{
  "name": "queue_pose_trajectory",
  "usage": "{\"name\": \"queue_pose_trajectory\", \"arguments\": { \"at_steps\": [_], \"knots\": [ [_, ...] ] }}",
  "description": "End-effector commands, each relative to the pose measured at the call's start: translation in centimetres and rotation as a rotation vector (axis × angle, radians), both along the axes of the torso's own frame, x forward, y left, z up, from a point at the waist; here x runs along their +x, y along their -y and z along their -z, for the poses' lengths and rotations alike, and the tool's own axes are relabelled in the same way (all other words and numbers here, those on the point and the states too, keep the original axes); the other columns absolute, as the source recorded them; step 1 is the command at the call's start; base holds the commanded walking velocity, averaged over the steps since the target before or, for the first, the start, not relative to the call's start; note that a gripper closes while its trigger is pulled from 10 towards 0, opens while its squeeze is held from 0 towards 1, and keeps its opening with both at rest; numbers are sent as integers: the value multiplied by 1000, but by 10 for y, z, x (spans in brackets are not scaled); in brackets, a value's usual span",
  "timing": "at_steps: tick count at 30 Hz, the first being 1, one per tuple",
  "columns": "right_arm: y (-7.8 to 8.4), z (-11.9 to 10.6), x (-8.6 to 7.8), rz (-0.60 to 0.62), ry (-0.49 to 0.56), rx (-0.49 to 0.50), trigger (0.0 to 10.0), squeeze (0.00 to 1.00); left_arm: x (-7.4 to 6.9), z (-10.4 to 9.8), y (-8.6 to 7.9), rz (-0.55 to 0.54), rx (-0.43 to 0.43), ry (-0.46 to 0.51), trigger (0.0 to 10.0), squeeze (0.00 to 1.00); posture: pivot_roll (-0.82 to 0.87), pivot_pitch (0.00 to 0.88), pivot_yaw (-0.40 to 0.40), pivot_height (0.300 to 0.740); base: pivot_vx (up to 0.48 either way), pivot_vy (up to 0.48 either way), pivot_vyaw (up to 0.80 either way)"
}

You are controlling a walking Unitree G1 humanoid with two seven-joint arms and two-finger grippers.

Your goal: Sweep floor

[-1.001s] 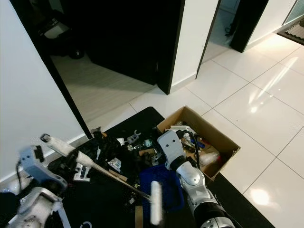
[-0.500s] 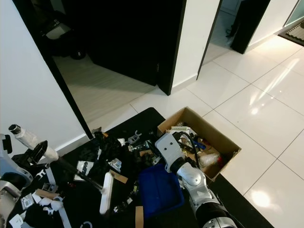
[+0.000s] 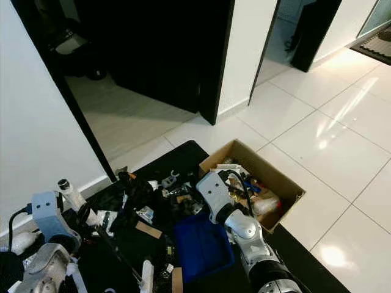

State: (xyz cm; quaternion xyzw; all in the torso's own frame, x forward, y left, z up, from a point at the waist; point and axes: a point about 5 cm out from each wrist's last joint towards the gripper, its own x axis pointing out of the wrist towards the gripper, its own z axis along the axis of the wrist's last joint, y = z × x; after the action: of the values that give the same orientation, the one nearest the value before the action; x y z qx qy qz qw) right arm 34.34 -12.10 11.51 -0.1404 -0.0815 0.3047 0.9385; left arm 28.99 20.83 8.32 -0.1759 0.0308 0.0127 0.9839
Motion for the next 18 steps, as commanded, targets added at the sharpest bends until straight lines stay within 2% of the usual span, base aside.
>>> {"name": "queue_pose_trajectory", "arguments": {
  "at_steps": [1,3,5,7,12,16,17,18],
  "knots": [
    [-7,20,-9,-16,-121,93,10000,0,-4,13,6,9,-92,-33,10000,0,108,286,48,740,0,0,0],
    [-7,19,-8,-12,-134,144,10000,0,1,10,16,40,-198,-5,10000,0,109,286,45,740,0,0,0],
    [-8,17,-7,-17,-128,139,10000,0,7,7,27,79,-284,12,10000,0,108,287,45,740,0,0,0],
    [-10,17,-7,-21,-121,123,10000,0,11,4,36,112,-333,21,10000,0,108,287,45,740,0,0,0],
    [-12,15,-6,-15,-107,115,10000,0,16,-1,49,151,-344,41,10000,0,102,285,48,740,0,0,0],
    [-11,14,-5,-8,-102,115,10000,0,18,-9,51,156,-361,68,10000,0,102,286,49,740,0,0,0],
    [-7,15,-6,0,-96,88,10000,0,19,-25,49,169,-362,123,10000,0,109,286,53,740,0,0,0],
    [-5,16,-6,3,-97,81,10000,0,19,-30,48,174,-356,141,10000,0,110,286,53,740,0,0,0]
  ]
}}
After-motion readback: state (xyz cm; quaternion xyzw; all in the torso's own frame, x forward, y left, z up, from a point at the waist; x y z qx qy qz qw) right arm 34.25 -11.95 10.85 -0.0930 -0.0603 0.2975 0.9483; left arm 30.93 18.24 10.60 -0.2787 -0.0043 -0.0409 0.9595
